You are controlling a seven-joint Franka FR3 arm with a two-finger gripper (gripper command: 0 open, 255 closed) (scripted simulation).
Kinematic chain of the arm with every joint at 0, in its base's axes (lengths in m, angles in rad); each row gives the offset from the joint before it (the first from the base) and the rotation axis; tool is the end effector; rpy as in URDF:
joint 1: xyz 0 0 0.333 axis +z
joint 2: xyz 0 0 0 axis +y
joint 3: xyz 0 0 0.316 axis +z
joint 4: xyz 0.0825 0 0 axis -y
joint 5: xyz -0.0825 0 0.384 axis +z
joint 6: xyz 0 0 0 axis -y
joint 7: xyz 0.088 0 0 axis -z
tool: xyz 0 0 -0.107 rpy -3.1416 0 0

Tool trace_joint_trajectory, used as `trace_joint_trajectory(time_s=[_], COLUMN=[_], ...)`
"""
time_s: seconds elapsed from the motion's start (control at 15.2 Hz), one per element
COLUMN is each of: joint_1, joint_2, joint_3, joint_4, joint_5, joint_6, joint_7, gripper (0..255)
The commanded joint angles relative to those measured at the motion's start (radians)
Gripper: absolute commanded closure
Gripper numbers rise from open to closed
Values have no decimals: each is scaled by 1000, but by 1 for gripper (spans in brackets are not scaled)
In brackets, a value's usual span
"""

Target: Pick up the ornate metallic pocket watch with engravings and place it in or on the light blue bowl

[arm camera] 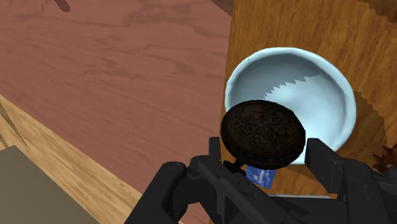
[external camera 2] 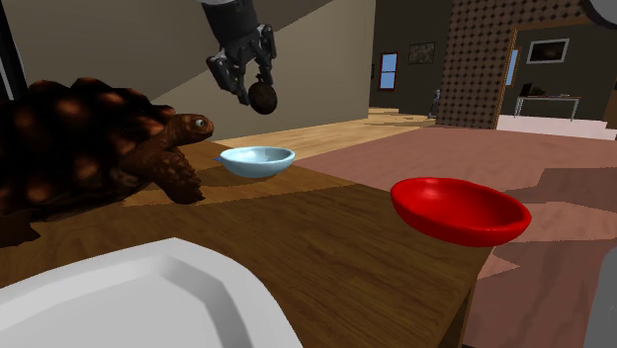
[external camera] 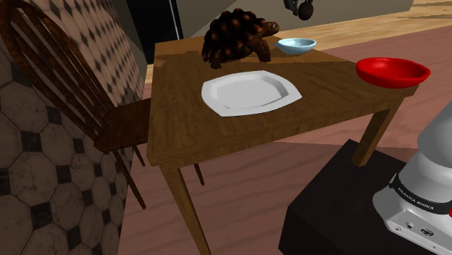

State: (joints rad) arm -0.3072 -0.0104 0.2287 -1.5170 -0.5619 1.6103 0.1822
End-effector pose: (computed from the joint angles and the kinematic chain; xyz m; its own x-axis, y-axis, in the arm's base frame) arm 0.5488 -0.0977 0.6753 0.9590 -0.2080 0.1922 -0.2786 -0.8155 0.5073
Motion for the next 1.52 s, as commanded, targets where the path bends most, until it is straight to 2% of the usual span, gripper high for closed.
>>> trace_joint_trajectory(time_s=[0.0, 0.07, 1.06, 1.45], joint_1=[-6, -8, -24, -24], joint_2=[77, 122, 70, 70], joint_3=[-6, -9, -20, -20], joint_4=[85, 142, -124, -124], joint_5=[-16, -24, -25, -25], joint_6=[-1, -8, 186, 186], joint_7=[-16, -29, 68, 68], gripper=[255, 255, 255, 255])
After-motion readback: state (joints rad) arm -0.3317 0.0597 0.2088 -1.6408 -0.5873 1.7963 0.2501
